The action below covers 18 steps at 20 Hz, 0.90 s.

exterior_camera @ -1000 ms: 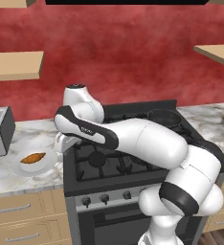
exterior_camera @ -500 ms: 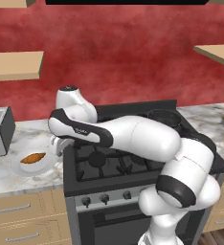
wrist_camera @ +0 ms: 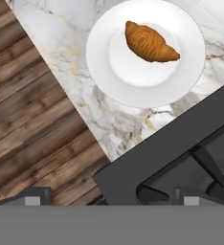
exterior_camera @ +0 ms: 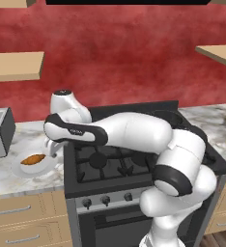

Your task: Pick the croissant and place it on the pan. Then turn on the stove to warm the croissant.

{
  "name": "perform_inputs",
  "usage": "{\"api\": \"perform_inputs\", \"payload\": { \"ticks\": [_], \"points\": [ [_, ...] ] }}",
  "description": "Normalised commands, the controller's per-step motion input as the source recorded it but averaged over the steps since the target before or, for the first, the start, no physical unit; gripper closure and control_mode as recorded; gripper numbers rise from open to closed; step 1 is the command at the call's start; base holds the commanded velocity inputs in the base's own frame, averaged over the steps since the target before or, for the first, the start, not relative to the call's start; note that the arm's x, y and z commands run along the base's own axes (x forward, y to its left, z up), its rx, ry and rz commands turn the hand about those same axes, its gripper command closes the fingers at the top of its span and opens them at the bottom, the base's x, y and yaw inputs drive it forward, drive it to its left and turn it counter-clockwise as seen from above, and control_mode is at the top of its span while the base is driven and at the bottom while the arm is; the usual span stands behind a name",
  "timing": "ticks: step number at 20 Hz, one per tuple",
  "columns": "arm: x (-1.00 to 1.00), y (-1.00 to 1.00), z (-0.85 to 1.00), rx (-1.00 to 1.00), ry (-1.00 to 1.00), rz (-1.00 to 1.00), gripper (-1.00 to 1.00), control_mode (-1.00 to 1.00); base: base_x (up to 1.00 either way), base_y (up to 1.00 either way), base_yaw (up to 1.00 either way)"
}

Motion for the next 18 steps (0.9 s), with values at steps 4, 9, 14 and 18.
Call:
{"api": "perform_inputs", "payload": {
  "ticks": [4,9,14,18],
  "points": [
    [0.28,0.08,-0.14,0.0,0.0,0.0,-1.0,-1.0,0.0,0.0,0.0],
    [0.17,0.02,-0.05,0.0,0.0,-0.01,-1.0,-1.0,0.0,0.0,0.0],
    [0.05,0.01,0.0,0.0,0.0,0.0,-1.0,-1.0,0.0,0.0,0.0],
    [0.01,0.07,-0.04,0.0,0.05,0.0,-1.0,-1.0,0.0,0.0,0.0]
  ]
}}
